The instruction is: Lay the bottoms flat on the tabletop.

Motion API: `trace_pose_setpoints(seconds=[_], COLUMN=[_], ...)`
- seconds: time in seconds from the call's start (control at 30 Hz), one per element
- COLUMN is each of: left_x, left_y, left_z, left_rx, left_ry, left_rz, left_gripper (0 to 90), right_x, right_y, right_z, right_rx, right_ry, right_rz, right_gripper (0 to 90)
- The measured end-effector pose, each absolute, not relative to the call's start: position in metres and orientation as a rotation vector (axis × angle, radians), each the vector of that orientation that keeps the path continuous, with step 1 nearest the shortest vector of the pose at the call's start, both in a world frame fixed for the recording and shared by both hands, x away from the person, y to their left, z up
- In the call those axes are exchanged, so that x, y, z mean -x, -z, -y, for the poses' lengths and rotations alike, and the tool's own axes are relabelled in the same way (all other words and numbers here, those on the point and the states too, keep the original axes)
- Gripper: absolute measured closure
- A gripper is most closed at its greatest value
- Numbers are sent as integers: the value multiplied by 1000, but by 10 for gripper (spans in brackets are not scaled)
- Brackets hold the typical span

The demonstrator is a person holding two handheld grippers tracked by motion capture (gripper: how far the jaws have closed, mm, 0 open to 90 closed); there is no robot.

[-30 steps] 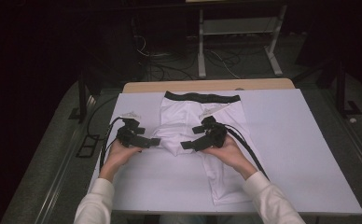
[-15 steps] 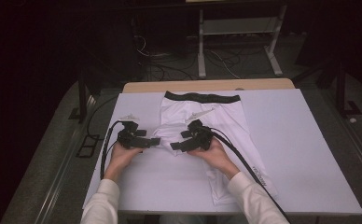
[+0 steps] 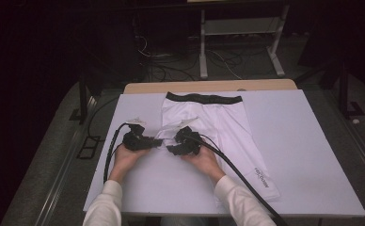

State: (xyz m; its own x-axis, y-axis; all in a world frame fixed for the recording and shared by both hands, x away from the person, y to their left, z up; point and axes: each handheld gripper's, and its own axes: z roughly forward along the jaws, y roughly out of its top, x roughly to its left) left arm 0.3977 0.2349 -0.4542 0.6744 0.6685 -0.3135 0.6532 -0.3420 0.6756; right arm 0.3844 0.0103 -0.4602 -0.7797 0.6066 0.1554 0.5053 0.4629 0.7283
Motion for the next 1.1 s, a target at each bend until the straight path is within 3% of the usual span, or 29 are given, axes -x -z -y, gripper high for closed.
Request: trace_pose_setpoints(seconds=[0.1,0.17,0.23,0.77,1.1], left_x=[-398,-397,-396,-385,-390], left_y=[450,445,440,406,407], left_z=[-235,-235,-236,-239,-235], left_rx=[-2038,-2023,-2009,-2025,-2021], left_ry=[7,13,23,28,-7], left_rz=[-1012,-1003,-995,-943,-987], left_gripper=[817,828,830,827,829], right_x=[-383,-385,-390,-406,-432], right_y=[460,459,458,400,417], right_z=[-14,-11,-6,65,65], right_rx=[-973,-991,-1047,-1151,-1167], right_ry=[-1166,-1159,-1206,-1609,-1469], right_rz=[-2537,-2533,-2577,-2594,-2470], right_gripper=[577,753,818,824,808])
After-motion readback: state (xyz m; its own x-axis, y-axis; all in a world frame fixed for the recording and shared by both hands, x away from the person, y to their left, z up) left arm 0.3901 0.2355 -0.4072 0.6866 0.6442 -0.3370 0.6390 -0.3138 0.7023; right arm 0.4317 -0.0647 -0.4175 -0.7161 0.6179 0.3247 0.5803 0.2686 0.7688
